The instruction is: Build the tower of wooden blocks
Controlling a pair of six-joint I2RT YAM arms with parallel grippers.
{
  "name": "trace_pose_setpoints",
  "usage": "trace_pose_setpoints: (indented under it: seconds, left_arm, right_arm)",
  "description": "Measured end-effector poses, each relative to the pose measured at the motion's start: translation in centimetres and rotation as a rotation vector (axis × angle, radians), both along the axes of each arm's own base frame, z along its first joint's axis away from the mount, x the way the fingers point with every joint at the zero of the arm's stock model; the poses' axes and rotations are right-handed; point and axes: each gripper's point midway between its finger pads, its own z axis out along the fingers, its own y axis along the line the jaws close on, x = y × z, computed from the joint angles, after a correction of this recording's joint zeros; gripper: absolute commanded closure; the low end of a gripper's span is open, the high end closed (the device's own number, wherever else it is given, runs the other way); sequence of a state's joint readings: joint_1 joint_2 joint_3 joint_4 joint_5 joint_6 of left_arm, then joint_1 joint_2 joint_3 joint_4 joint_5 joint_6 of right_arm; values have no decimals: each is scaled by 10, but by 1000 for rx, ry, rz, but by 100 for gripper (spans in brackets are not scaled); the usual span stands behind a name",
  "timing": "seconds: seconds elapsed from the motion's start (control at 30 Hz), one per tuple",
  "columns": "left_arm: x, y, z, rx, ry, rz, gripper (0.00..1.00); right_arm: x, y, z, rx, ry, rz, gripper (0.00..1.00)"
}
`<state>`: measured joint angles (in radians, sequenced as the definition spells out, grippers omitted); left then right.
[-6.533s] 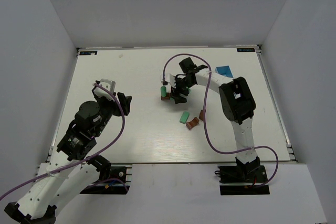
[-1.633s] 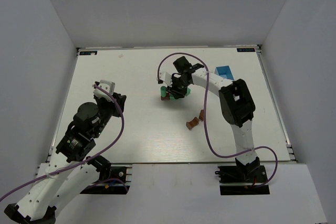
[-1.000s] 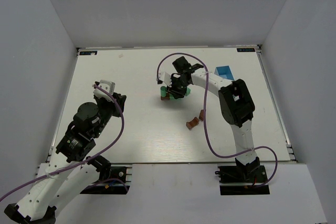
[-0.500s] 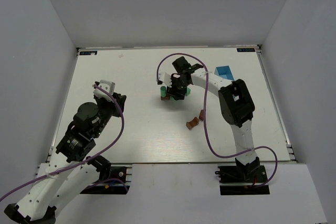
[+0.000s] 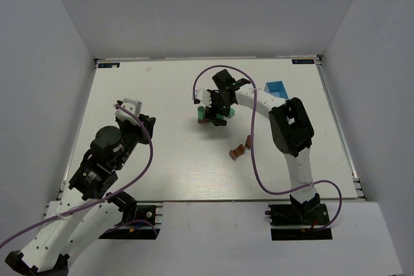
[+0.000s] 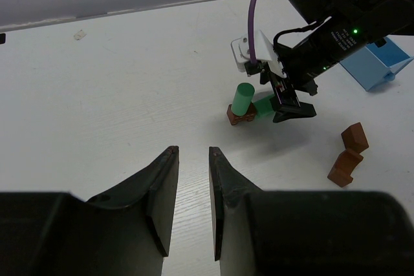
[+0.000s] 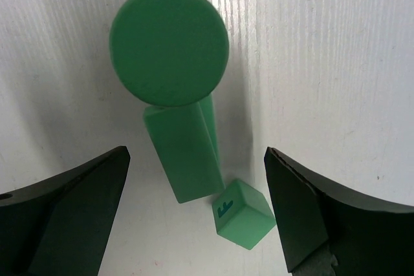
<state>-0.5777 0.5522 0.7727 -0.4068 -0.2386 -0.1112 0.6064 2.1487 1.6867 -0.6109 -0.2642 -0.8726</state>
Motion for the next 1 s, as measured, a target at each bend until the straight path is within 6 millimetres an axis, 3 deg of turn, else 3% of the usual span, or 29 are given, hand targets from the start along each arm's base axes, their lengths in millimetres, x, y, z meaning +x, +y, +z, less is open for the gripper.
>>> trace_pose_setpoints:
  seconds: [1.0]
  left_arm:
    - [0, 0, 0, 0, 0, 1, 64]
  right_arm:
    - [12, 7, 2, 42, -42, -28, 14]
